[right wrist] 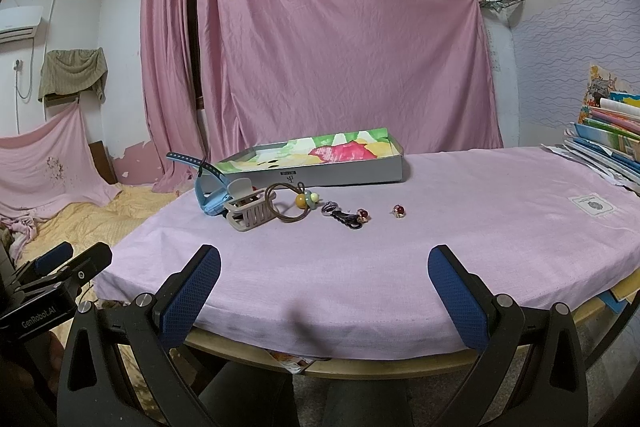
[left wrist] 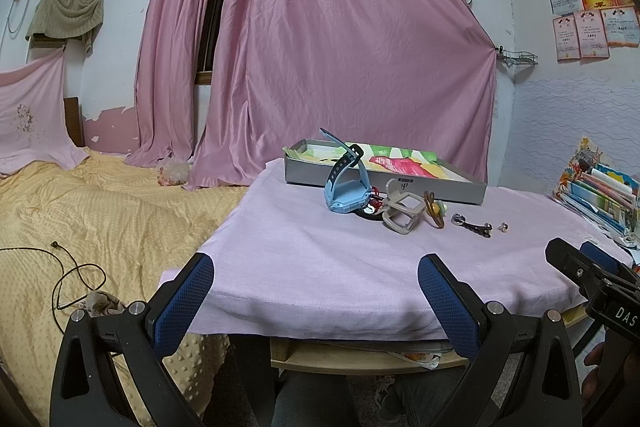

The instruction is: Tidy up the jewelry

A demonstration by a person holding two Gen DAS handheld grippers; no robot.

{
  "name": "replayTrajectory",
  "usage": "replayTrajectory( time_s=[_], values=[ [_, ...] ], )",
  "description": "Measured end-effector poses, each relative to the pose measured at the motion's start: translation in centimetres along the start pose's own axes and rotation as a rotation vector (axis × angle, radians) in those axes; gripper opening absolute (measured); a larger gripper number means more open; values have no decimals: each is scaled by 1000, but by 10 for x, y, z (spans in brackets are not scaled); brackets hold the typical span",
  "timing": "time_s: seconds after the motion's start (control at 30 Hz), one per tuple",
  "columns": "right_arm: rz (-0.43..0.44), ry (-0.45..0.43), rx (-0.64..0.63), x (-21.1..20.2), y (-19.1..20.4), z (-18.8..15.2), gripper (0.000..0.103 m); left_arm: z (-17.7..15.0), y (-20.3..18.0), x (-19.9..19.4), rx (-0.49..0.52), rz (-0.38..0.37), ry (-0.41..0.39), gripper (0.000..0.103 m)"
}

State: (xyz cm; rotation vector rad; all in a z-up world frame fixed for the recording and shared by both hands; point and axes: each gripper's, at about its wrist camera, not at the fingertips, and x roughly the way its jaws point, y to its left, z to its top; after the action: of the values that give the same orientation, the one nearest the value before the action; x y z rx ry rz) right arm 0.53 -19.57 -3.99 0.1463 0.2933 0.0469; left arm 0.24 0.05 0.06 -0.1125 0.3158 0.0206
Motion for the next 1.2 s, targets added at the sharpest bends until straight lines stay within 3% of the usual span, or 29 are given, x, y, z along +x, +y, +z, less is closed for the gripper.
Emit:
replayTrajectory(
  time_s=[0.53, 1.2],
  values=[
    [-7, 17, 3, 6, -4, 0, 102, -8, 2, 12, -13, -14, 22, 103],
    [-38, 22, -20, 49, -19, 38, 102, 25, -11, 54, 0, -26, 35, 103]
  ],
)
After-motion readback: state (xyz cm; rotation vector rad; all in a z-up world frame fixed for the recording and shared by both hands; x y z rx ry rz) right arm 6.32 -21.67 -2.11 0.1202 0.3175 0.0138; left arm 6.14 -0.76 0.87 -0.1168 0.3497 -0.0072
